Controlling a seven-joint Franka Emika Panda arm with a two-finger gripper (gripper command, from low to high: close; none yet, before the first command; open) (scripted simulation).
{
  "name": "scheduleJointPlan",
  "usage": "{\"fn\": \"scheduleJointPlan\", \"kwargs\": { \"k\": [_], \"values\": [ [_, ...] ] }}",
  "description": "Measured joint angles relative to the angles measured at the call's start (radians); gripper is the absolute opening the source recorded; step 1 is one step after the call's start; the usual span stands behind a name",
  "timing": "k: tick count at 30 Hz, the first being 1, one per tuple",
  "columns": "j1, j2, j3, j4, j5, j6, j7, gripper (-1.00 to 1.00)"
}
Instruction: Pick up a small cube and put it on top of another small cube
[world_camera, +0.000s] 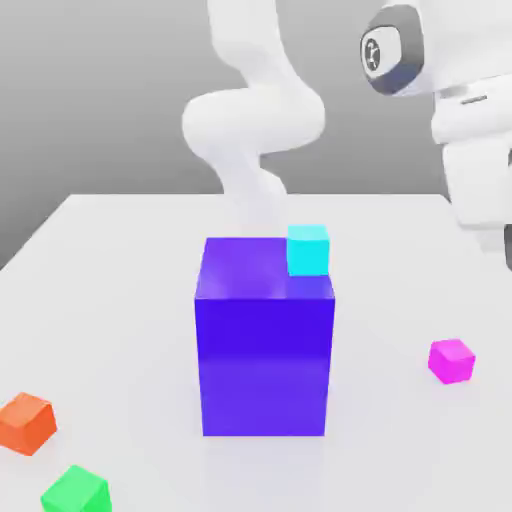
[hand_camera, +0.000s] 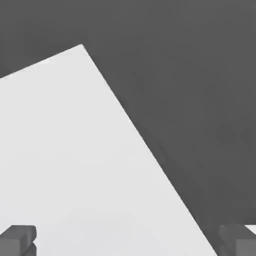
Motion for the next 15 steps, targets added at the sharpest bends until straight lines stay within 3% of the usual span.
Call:
{"fn": "scheduleJointPlan", "kwargs": {
  "k": [4, 8, 15],
  "values": [
    [0.067, 0.114, 0.053, -0.058, -0.021, 0.071, -0.107, 0.0],
    [0.152, 0.228, 0.089, -0.117, -0.102, 0.142, -0.171, 0.0],
    [0.226, 0.465, 0.015, -0.113, -0.275, 0.319, -0.112, 0.0]
  ]
}}
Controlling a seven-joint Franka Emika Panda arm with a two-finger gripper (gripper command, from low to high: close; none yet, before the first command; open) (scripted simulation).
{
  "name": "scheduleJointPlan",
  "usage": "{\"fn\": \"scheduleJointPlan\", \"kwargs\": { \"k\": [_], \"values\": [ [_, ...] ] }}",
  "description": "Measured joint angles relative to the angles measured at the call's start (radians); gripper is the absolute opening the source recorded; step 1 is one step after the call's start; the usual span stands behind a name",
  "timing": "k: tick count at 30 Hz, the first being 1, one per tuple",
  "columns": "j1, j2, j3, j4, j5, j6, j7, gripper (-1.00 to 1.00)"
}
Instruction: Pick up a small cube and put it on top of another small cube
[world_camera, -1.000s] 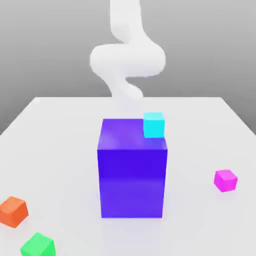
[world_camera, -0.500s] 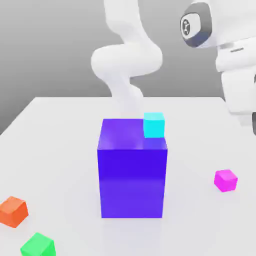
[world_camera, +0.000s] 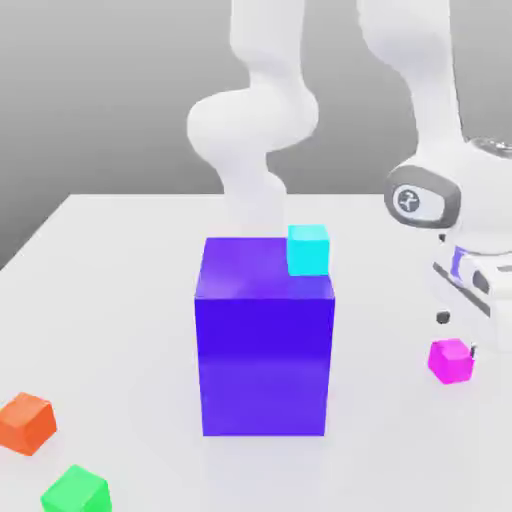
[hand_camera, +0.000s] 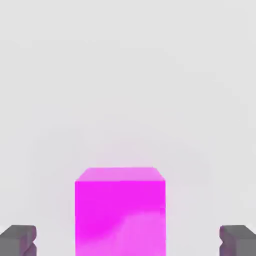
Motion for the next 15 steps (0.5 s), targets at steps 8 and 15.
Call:
{"fn": "scheduleJointPlan", "kwargs": {
  "k": [8, 15],
  "values": [
    [0.026, 0.069, -0.03, 0.013, -0.02, 0.054, 0.018, -1.0],
    [-0.013, -0.139, 0.033, -0.028, 0.082, -0.112, -0.06, -1.0]
  ]
}}
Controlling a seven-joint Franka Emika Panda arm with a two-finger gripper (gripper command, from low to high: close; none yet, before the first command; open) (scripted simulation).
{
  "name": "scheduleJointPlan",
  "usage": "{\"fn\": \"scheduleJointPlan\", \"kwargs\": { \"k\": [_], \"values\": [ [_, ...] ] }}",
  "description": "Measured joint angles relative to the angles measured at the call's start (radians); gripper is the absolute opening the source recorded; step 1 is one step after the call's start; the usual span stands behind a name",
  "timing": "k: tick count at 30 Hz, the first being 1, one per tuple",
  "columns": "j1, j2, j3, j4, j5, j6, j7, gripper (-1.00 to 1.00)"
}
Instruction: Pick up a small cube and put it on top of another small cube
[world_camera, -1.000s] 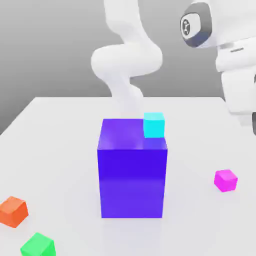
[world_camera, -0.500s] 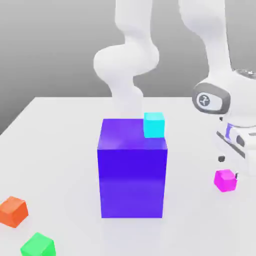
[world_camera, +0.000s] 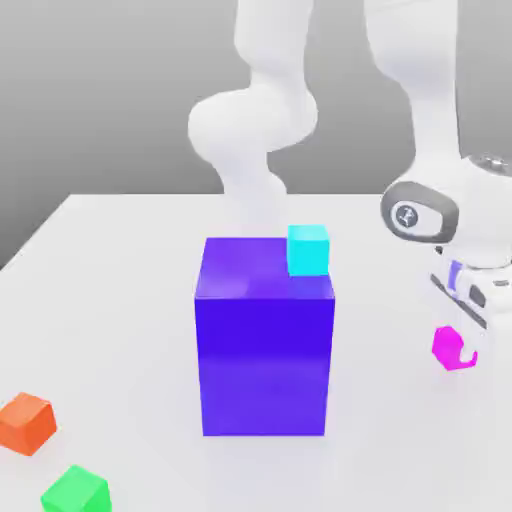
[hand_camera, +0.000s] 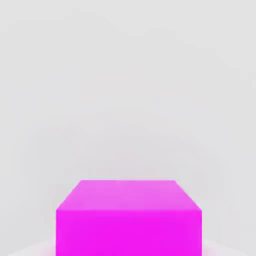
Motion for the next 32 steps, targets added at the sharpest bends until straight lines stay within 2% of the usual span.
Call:
{"fn": "scheduleJointPlan", "kwargs": {
  "k": [2, 8, 12, 21, 24, 26, 27, 32],
  "values": [
    [-0.014, -0.011, -0.016, 0.038, -0.006, -0.069, -0.001, -1.0],
    [-0.158, 0.063, -0.166, 0.244, -0.029, -0.276, -0.063, -1.0],
    [-0.295, 0.102, -0.268, 0.339, 0.013, -0.347, -0.174, -1.0],
    [-0.583, 0.132, -0.429, 0.438, 0.131, -0.379, -0.428, -1.0],
    [-0.69, 0.163, -0.461, 0.456, 0.203, -0.336, -0.537, -1.0],
    [-0.769, 0.243, -0.443, 0.479, 0.278, -0.268, -0.617, -1.0],
    [-0.792, 0.28, -0.428, 0.485, 0.305, -0.236, -0.641, 1.0],
    [-0.792, 0.28, -0.428, 0.485, 0.305, -0.236, -0.641, 1.0]
  ]
}}
